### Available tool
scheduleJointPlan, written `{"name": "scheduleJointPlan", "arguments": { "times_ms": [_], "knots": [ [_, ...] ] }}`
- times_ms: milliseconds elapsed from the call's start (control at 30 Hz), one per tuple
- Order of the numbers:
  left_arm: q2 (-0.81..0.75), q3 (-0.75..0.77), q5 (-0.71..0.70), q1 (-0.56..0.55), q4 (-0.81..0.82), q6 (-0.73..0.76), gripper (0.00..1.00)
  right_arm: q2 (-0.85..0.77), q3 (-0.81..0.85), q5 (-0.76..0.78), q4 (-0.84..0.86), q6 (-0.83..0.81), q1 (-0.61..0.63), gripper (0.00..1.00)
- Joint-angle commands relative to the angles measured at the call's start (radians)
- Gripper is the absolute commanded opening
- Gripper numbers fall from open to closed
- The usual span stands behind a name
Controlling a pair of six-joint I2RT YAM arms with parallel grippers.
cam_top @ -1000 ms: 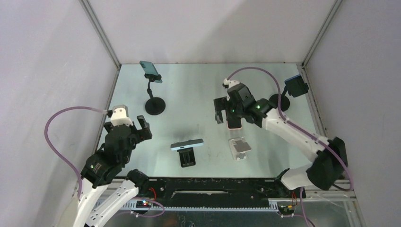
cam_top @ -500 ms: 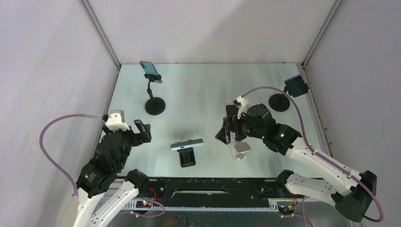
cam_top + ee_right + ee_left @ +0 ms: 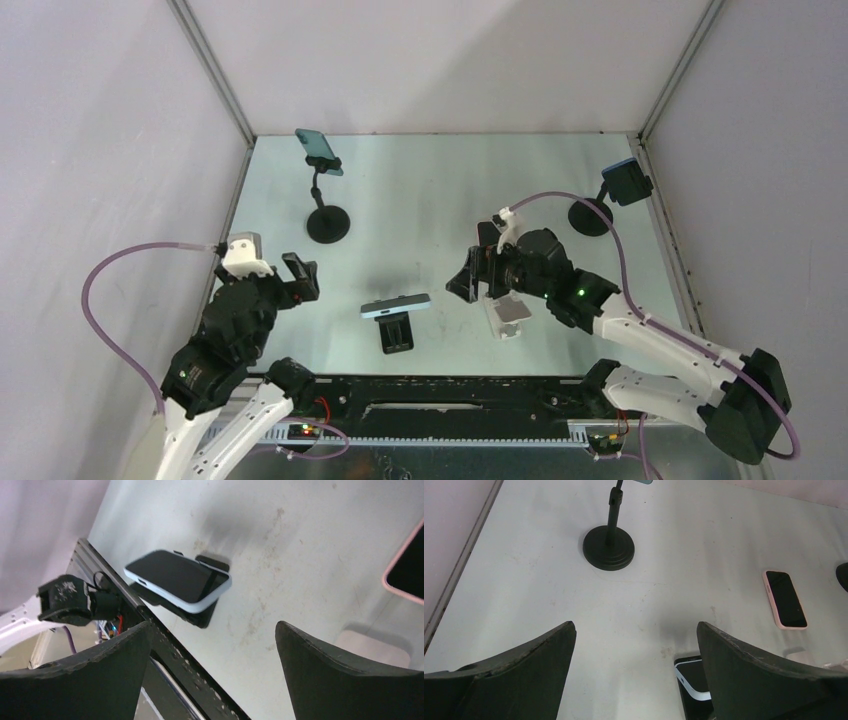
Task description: Remove the phone from the phone stand
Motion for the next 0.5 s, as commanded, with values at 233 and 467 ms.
{"name": "scheduleJointPlan", "arguments": {
  "times_ms": [233,467],
  "knots": [
    [0.013,0.004,0.014,0.008,0.03,0.017,0.98,0.155,-0.001,-0.036,0.345,0.091,0.005,0.95],
    [-0.005,-0.004,0.038,0.008,0.048,0.033,0.98,0.242,-0.006,-0.31,0.342,0.039,-0.078,0.96]
  ]
}}
